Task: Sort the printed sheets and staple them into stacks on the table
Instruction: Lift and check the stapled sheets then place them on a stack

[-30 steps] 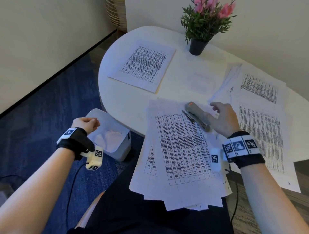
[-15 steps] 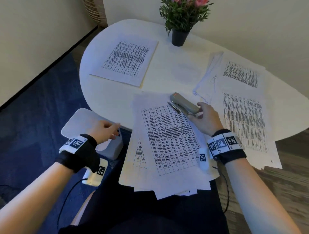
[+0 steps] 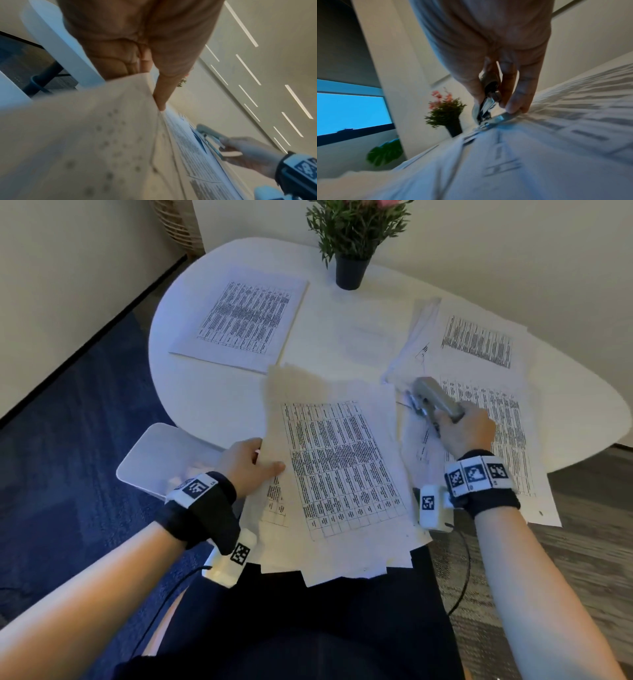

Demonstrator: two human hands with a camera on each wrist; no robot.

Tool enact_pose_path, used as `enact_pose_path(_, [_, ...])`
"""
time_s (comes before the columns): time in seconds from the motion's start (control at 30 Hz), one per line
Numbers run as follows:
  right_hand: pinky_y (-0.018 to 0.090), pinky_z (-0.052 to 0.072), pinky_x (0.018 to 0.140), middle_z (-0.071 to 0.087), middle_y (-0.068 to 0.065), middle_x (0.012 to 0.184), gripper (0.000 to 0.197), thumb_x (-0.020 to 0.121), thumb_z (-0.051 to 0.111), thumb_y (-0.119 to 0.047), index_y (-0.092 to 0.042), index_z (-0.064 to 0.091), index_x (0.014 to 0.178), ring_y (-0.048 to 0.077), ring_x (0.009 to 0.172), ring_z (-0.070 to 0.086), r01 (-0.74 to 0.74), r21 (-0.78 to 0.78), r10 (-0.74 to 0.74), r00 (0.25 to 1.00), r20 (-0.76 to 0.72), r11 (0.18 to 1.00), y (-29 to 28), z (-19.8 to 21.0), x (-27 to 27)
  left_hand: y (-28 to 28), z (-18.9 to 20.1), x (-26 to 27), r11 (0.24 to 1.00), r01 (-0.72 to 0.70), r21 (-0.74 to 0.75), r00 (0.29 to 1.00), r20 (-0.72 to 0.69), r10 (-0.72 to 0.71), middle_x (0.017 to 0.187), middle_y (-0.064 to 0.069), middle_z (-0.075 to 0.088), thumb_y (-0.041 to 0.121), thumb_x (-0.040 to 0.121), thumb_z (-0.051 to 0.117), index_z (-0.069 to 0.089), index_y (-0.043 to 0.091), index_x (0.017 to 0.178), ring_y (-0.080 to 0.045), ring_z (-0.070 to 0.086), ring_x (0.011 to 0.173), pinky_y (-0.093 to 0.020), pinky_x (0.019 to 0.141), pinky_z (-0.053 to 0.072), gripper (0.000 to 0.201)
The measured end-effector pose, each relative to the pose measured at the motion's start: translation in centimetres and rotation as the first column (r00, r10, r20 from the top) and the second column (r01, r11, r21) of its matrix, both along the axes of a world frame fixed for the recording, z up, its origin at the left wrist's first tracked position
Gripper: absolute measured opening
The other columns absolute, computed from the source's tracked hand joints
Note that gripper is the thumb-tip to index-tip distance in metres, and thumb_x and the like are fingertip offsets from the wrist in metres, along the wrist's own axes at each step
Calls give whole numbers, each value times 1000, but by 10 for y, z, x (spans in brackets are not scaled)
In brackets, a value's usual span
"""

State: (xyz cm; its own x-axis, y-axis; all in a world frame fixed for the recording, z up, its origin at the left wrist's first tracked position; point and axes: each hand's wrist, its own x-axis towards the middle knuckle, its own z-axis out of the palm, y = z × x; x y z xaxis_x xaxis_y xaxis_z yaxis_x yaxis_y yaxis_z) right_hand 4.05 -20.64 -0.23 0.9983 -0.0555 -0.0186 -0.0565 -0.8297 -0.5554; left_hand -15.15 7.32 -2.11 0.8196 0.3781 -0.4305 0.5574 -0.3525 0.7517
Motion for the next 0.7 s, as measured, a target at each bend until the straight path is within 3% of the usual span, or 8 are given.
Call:
enact_pose_path(0.13, [33,49,74,66,19,101,30,87,65,-26,-1,64,103,31,88,61,39,-7,-39,999,-24,999,-17,-4,8,9,2,0,992,-124,-24,985,121,126,96,-7,71,17,89,63,61,17,101,-24,68,85,-42,85,55,12])
enact_pose_path(0.23, [33,41,82,53,19,118,45,85,64,-36,-5,60,118,27,105,46,-8,-85,26,976,216,996,-6,-1,-1,11,8,0,974,-208,-93,954,199,223,96,-3,69,14,90,62,61,19,101,-23,67,90,-41,88,53,12])
enact_pose_path(0.3, [26,33,72,55,15,103,44,84,54,-50,-10,62,101,20,93,42,-146,-31,148,936,320,989,15,5,-14,14,11,1,958,-242,-153,930,246,274,98,-4,69,12,90,63,61,18,103,-23,68,91,-42,88,54,15])
enact_pose_path(0.4, [28,41,77,59,9,100,56,82,59,-59,-8,61,104,21,91,55,-290,109,298,953,-57,951,47,8,-28,16,16,5,928,-288,-237,900,263,346,92,-4,70,11,89,64,63,16,99,-21,69,85,-41,84,55,11])
enact_pose_path(0.43, [28,40,73,56,7,91,53,78,65,-59,-9,61,98,19,84,55,-311,120,327,932,-155,943,54,6,-31,16,17,6,916,-302,-264,891,263,370,91,-3,71,11,88,65,63,18,94,-19,69,84,-40,83,56,9])
enact_pose_path(0.5, [26,37,65,49,6,79,45,72,76,-49,-11,60,90,16,70,47,-306,128,325,928,-180,943,62,3,-34,17,19,7,888,-341,-308,871,252,421,90,-5,72,12,85,69,64,19,88,-18,70,81,-38,81,57,9])
enact_pose_path(0.57, [25,44,75,56,6,86,47,72,82,-32,-4,64,105,14,78,50,-239,161,264,952,-156,957,64,2,-34,21,16,8,854,-387,-349,851,221,476,91,-8,73,15,82,72,66,16,87,-22,70,83,-38,81,57,8])
enact_pose_path(0.7, [23,45,82,68,13,92,28,79,76,-15,1,69,101,16,79,55,-209,133,220,972,-78,969,56,9,-28,33,-3,7,855,-432,-286,852,181,491,90,-8,73,26,84,71,69,17,86,-24,69,86,-45,88,54,10])
